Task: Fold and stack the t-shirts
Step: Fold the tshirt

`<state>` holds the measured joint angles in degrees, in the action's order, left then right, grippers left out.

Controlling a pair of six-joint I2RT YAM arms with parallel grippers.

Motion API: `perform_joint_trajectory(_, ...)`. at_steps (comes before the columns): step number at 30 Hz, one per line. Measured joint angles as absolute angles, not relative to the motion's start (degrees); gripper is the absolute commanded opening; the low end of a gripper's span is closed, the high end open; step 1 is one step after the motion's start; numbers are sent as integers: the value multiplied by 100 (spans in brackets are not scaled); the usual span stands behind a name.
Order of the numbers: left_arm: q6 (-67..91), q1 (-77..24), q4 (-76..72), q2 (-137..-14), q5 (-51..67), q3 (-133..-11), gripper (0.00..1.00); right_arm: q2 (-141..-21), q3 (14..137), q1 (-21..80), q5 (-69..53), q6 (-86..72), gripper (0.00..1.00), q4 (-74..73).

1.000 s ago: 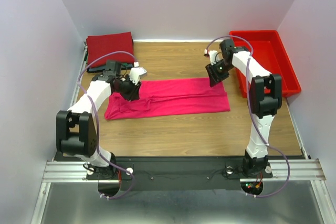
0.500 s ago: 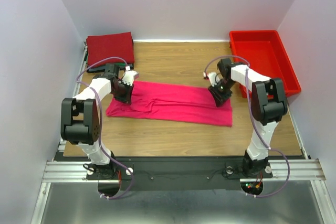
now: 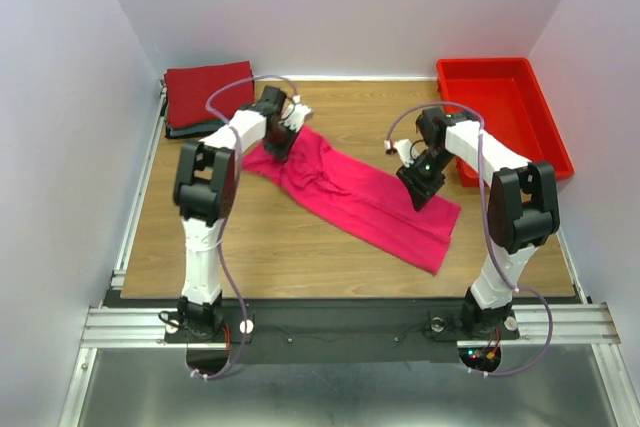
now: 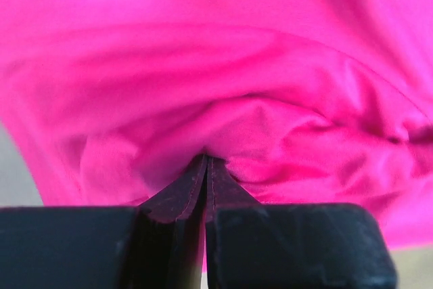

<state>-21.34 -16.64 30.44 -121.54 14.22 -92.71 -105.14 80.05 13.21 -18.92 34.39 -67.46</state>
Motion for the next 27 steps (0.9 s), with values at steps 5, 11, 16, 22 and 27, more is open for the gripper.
perform_joint_trajectory(5, -2320, -1824, 3295, -13898, 1313, -12195, 18, -10575, 8291, 1221, -1833, 3413, 41, -6650)
perform_joint_trajectory(11, -2615, -1767, 2961, -14180, 1070, -12822, 29, -10954, 8219, 1208, -1769, 3297, 38, -6484)
perform_joint_trajectory(16, -2615, -1732, 2742, -13133, 1013, -11804, 27, -11163, 7900, 1310, -1671, 3208, 36, -6292)
perform_joint_trajectory(22, -1942, -1680, 2598, -12042, 1754, -11126, 22, -11327, 7736, 1896, -1710, 3061, 32, -6331)
perform_joint_trajectory(27, -1090, -1728, 2600, -12038, 2521, -10711, 22, -11338, 7675, 2276, -1988, 3009, 32, -6410)
